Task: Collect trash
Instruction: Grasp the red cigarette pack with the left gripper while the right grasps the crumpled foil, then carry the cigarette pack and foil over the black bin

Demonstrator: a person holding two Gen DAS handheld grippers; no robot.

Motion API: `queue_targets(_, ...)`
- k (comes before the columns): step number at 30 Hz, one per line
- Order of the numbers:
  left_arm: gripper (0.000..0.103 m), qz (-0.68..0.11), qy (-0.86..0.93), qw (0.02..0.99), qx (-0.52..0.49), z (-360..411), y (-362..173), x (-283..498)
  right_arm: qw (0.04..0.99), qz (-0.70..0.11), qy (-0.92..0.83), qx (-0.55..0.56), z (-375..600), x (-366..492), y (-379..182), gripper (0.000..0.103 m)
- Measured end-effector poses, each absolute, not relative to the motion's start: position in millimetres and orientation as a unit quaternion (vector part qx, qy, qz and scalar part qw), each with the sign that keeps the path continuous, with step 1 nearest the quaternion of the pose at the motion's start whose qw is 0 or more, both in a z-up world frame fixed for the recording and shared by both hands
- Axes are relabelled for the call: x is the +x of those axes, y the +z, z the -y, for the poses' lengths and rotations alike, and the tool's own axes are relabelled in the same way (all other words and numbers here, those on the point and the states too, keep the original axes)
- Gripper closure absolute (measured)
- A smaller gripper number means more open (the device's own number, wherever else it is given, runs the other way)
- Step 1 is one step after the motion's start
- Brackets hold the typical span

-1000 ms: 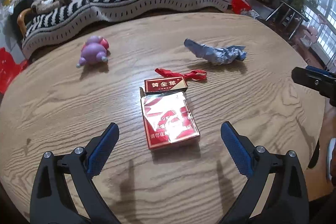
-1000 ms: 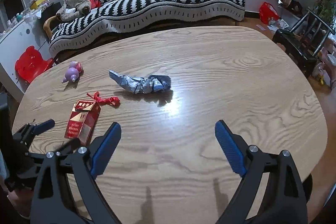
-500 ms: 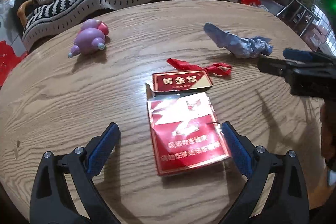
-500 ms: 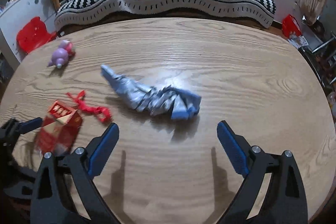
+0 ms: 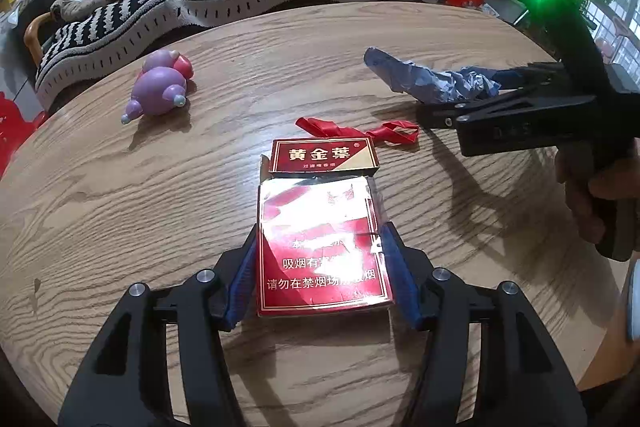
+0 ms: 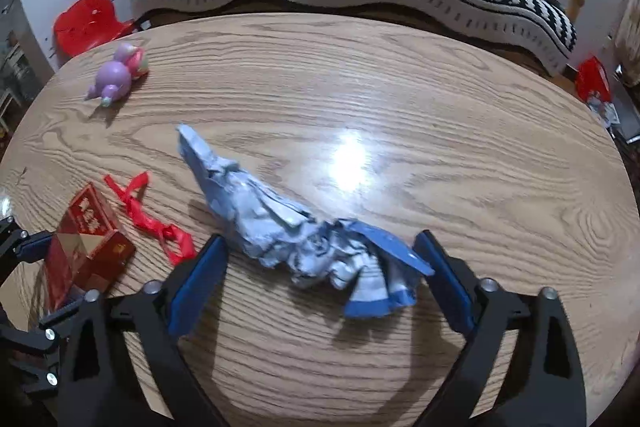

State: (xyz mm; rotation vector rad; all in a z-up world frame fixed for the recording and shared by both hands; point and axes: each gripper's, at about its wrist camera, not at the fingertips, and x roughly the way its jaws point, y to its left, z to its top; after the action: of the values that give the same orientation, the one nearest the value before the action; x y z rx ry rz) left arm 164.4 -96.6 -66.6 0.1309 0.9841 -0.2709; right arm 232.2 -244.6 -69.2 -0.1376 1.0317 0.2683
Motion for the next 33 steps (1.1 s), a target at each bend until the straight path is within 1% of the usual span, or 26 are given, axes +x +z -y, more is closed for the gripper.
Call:
queue_targets(1,0.046,-0.472,-0.129,0.870,0.061,95,-66,165,0.860,-0.489,0.130,-0.065,243,232,-67,0.028)
queue_targets(2,0.046,-0.473,-0.128,0.870,0.059,94,-65,165,0.860,-0.488,0.131,-0.065,241,231,-66,0.039)
queue_targets(3,0.046,-0.473,-0.127,0.870,0.057,92,-64,165,0.861,-0.486,0.135,-0.064,239,229,-64,0.047)
queue_targets(4,0.046,-0.473,-0.126,0.870,0.056,91,-62,165,0.861,-0.484,0.141,-0.064,237,226,-61,0.073)
queue_targets(5,0.046,-0.472,-0.127,0.871,0.054,89,-60,164,0.860,-0.485,0.148,-0.060,236,223,-60,0.087)
queue_targets(6,0.046,-0.470,-0.128,0.872,0.052,88,-57,162,0.858,-0.488,0.151,-0.057,234,219,-60,0.087)
queue_targets(8,0.046,-0.467,-0.128,0.874,0.051,85,-53,160,0.858,-0.487,0.154,-0.056,231,212,-59,0.093)
queue_targets(10,0.046,-0.464,-0.126,0.876,0.045,81,-48,158,0.859,-0.485,0.157,-0.051,228,201,-59,0.094)
queue_targets(17,0.046,-0.450,-0.132,0.883,0.026,73,-26,144,0.871,-0.472,0.135,-0.017,237,161,-35,0.094)
queue_targets(24,0.046,-0.439,-0.142,0.887,0.014,75,-12,133,0.896,-0.437,0.076,0.000,253,112,4,0.094)
queue_targets(33,0.046,-0.431,-0.171,0.886,0.025,115,-3,120,0.905,-0.424,0.021,0.043,291,61,25,0.094)
